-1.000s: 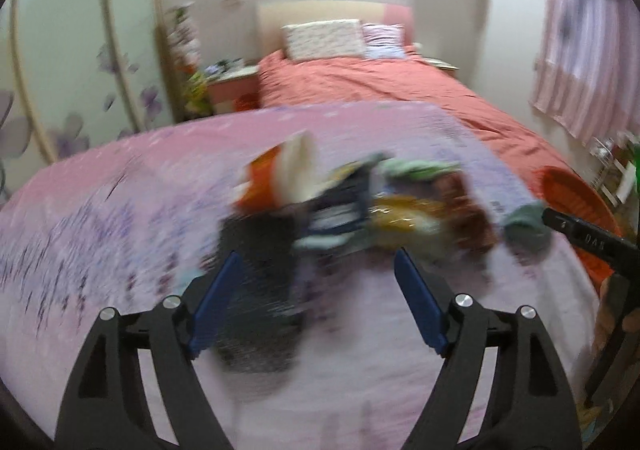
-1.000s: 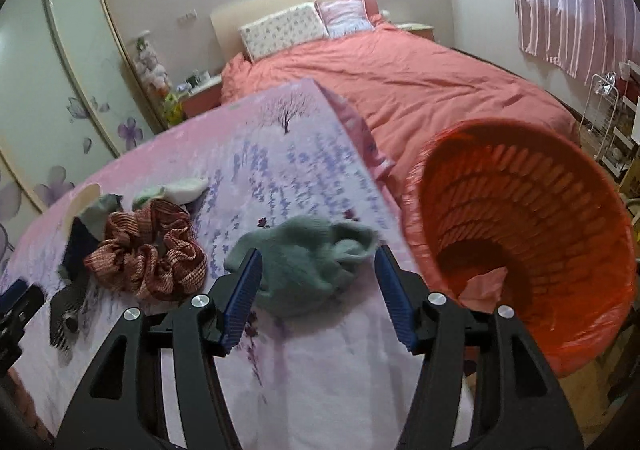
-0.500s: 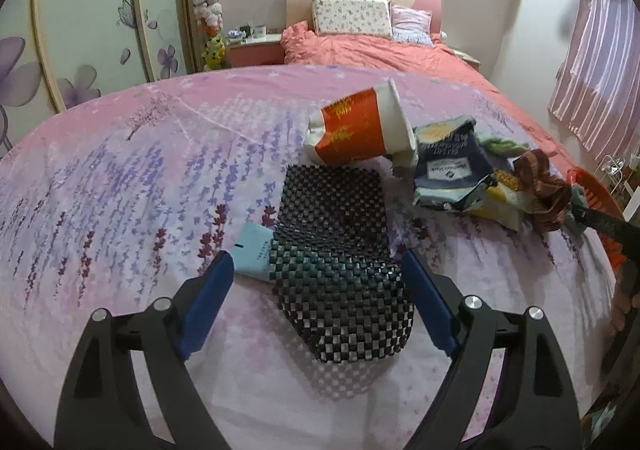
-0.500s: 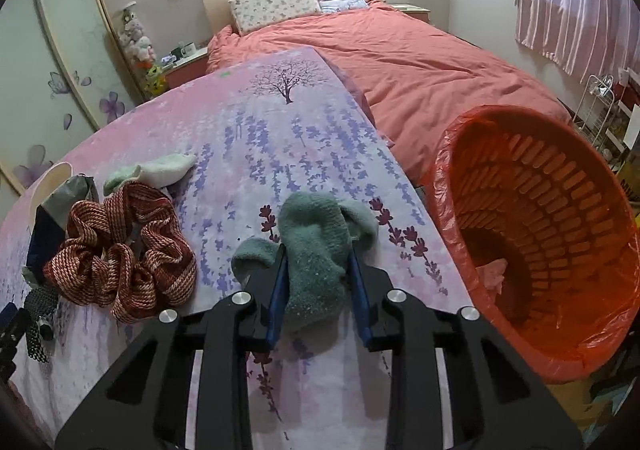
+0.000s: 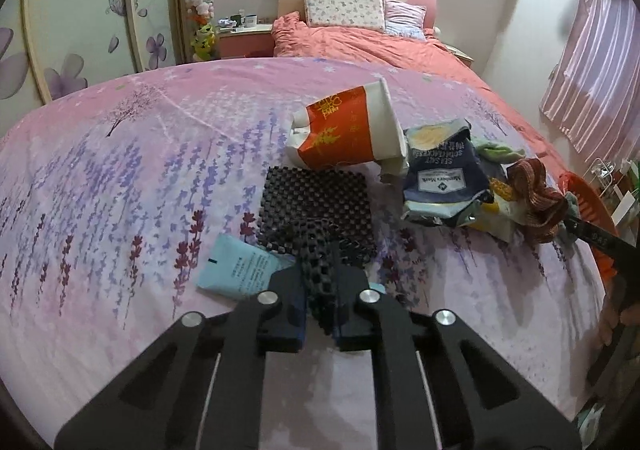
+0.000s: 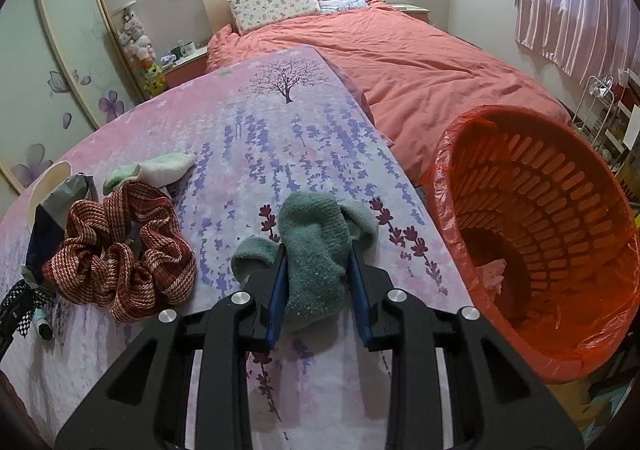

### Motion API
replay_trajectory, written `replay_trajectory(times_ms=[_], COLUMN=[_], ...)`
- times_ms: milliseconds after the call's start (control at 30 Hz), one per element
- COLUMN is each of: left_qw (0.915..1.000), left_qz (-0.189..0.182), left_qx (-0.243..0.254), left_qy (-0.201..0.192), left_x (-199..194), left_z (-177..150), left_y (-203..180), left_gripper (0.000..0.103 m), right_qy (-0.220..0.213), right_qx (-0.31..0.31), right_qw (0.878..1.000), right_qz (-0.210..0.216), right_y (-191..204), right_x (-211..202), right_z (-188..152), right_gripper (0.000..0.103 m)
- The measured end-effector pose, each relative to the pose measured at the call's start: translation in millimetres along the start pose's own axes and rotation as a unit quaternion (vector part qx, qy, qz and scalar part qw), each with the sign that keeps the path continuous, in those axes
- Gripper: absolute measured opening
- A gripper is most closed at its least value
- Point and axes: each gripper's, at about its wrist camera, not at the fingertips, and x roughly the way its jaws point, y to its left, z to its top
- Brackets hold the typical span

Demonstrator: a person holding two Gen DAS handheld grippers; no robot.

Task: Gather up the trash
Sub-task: 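Close the left tool on the black mesh mat and lift it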

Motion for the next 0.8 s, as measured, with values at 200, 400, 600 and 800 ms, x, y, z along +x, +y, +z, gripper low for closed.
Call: replay_trajectory(times_ms=[200, 400, 600, 800], left_qw=[0.9995, 0.9973, 0.9986, 0.9987], left_qz=[0.015, 0.066, 0.051, 0.048], left_qx=[-0.012, -0.028, -0.014, -0.009], left_qy=[-0.025, -0.014, -0.002, 0.016], left_x=[-3, 21, 33, 49], left_z=[24, 44, 45, 50], left_y=[15, 44, 41, 35], left_gripper=[0.007, 0.008, 0.039, 0.041], right_qy=[0.000, 0.000, 0.000, 0.000], right_qx=[0.000, -0.001, -0.001, -0.001], right_qw=[1.000, 1.000, 1.000, 1.000], right_qz=[0.000, -0.001, -0.001, -0.001], right_y=[0, 0, -1, -1], right_x=[0, 0, 0, 0], right_z=[0, 0, 0, 0], right_gripper=[0.029, 0.029, 0.030, 0.030])
